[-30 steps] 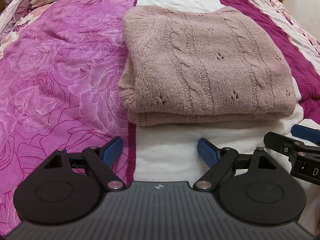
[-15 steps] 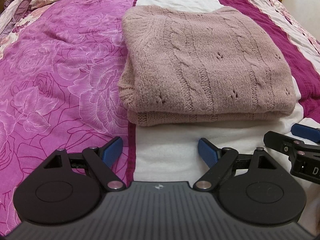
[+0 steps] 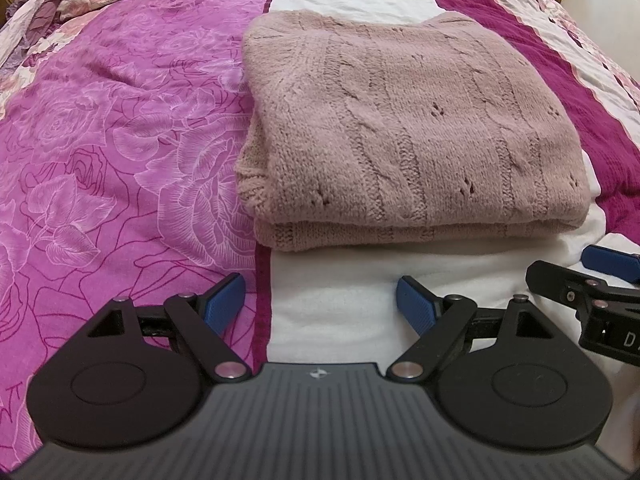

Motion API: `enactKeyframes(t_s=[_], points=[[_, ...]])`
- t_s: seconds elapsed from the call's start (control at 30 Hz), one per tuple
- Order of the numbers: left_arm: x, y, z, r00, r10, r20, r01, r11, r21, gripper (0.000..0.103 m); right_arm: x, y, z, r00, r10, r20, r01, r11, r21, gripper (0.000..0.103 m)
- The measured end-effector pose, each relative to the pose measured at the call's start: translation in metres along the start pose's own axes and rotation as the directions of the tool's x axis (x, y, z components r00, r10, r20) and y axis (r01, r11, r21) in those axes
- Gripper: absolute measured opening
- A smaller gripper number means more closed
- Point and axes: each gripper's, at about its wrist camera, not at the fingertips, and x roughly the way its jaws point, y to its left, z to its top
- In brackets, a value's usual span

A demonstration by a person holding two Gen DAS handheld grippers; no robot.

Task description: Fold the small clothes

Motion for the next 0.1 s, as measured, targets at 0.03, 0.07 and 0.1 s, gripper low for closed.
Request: enactKeyframes(t_s=[0.03, 0.07, 0.1], points=[[0.0, -0.0003, -0.0002, 1.0, 0.001, 0.001, -0.001, 1.0, 0.001, 0.088, 0.0, 0.0006, 0.0002, 1.0, 0.0, 0.0, 0.0, 1.0, 0.0, 0.077], [0.0002, -0.0005, -0.0003, 1.0, 0.001, 0.001, -0.001, 1.0, 0.002, 0.088, 0.0, 0.0004, 0.0001, 1.0, -0.001, 0.0, 0.001, 1.0, 0.0, 0.077], [0.0002, -0.0005, -0.0005, 1.0, 0.001, 0.001, -0.001, 1.0, 0.002, 0.088, 0.0, 0.0002, 0.0, 1.0, -0.001, 0.0, 0.001, 1.0, 0.0, 0.077]])
